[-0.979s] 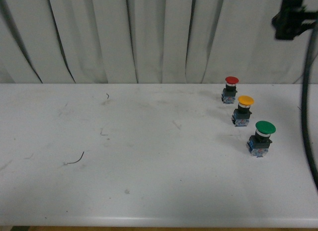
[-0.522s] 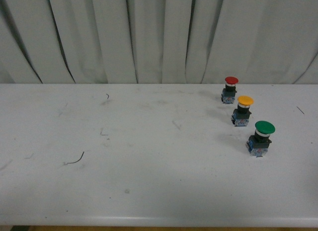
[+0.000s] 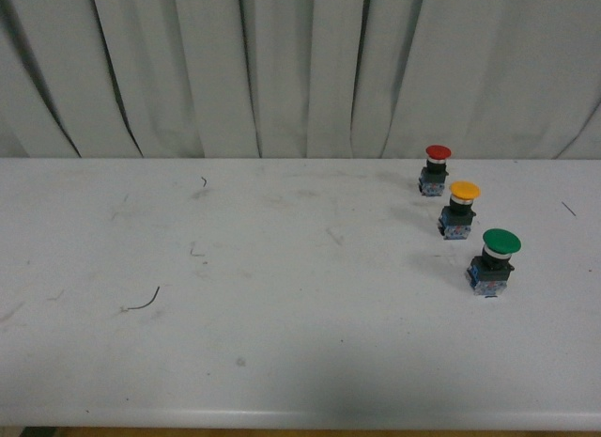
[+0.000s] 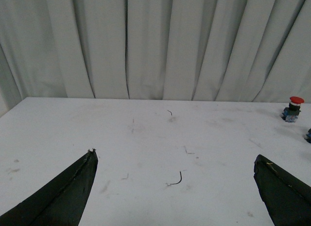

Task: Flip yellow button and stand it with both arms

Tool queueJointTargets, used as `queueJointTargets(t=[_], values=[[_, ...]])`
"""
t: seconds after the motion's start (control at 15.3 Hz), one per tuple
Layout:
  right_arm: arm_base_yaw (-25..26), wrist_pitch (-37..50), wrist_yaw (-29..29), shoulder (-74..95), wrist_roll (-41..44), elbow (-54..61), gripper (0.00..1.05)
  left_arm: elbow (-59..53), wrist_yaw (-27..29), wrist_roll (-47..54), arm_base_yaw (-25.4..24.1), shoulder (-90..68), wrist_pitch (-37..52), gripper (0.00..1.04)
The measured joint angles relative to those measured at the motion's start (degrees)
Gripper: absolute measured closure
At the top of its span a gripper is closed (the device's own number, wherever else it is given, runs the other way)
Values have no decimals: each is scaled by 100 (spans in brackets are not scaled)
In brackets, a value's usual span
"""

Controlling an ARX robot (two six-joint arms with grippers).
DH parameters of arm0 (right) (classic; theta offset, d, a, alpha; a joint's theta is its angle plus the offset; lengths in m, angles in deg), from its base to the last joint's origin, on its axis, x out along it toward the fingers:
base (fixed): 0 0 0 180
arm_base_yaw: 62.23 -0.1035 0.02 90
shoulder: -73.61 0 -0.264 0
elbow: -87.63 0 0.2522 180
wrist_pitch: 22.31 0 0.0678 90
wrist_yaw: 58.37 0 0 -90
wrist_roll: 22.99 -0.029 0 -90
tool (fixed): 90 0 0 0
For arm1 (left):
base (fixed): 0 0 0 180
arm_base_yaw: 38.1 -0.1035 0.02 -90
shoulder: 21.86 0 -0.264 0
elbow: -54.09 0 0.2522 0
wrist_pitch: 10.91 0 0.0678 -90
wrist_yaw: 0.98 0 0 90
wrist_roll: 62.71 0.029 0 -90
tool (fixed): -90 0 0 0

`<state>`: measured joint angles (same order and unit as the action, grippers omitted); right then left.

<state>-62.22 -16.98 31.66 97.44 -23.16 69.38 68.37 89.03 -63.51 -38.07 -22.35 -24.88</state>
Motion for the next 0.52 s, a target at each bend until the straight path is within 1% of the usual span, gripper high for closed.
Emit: queueJointTargets(t=[0.46, 0.52], values=[[0, -476, -2, -905, 0, 385, 103, 0, 2, 0, 0, 0, 0, 7], [0, -658, -2, -1169, 0, 385, 103, 0, 0, 0, 0, 0, -2, 7]])
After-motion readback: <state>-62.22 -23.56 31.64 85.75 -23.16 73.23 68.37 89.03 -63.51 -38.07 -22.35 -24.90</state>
